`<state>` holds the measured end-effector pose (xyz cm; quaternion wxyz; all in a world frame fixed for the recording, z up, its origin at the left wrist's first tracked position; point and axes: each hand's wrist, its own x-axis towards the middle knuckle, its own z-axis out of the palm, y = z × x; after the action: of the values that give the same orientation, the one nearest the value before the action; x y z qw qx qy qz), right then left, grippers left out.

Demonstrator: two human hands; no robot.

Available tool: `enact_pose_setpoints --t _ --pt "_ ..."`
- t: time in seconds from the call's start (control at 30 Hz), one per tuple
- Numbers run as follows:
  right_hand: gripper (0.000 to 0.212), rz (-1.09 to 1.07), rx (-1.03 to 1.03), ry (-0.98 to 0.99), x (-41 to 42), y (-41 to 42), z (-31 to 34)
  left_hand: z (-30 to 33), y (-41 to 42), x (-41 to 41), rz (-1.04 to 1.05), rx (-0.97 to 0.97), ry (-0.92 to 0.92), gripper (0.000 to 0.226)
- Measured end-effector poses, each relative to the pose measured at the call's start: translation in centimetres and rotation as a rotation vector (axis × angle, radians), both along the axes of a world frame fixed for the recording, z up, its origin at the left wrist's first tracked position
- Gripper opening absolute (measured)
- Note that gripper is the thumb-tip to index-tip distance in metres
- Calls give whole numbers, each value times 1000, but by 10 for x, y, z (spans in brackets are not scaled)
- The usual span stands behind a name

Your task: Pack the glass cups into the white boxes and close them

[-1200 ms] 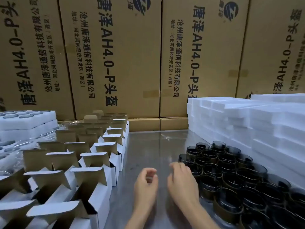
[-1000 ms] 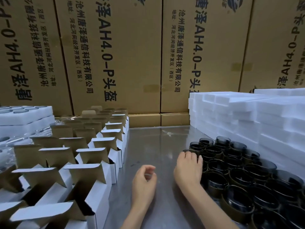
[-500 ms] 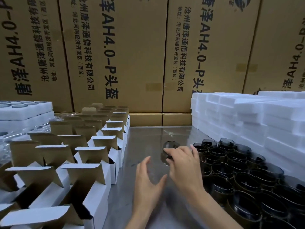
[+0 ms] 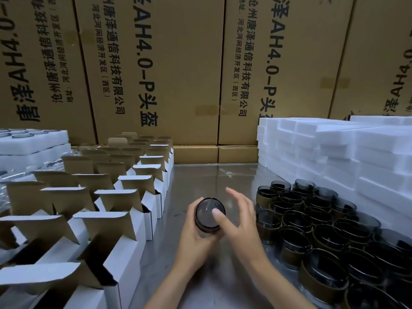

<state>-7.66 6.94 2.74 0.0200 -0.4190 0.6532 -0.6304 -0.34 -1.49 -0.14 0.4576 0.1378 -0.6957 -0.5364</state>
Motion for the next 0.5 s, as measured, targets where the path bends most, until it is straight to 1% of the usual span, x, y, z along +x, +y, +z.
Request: enact_pose_setpoints --t 0.07,0.1,0.13,0.2,0.3,0.4,0.5 --pt "39 229 45 -373 -6 0 1 -2 -3 -2 -22 -18 -15 69" --pt "35 342 47 -525 -8 1 0 -2 -3 -3 -20 -25 -19 70" --pt "34 413 38 -616 -10 0 -1 -2 -3 -3 -9 -31 -21 72" --pt "35 458 10 -669 -13 1 -2 -2 -2 -2 48 -77 -22 73" --pt "39 466 -43 -675 -16 0 -3 0 0 -2 130 -148 -15 66" --pt "41 504 -71 -688 -18 1 -3 0 0 -3 117 -133 -9 60" --pt "48 571 -45 -672 -19 4 -5 -2 -2 -2 91 -105 -9 61"
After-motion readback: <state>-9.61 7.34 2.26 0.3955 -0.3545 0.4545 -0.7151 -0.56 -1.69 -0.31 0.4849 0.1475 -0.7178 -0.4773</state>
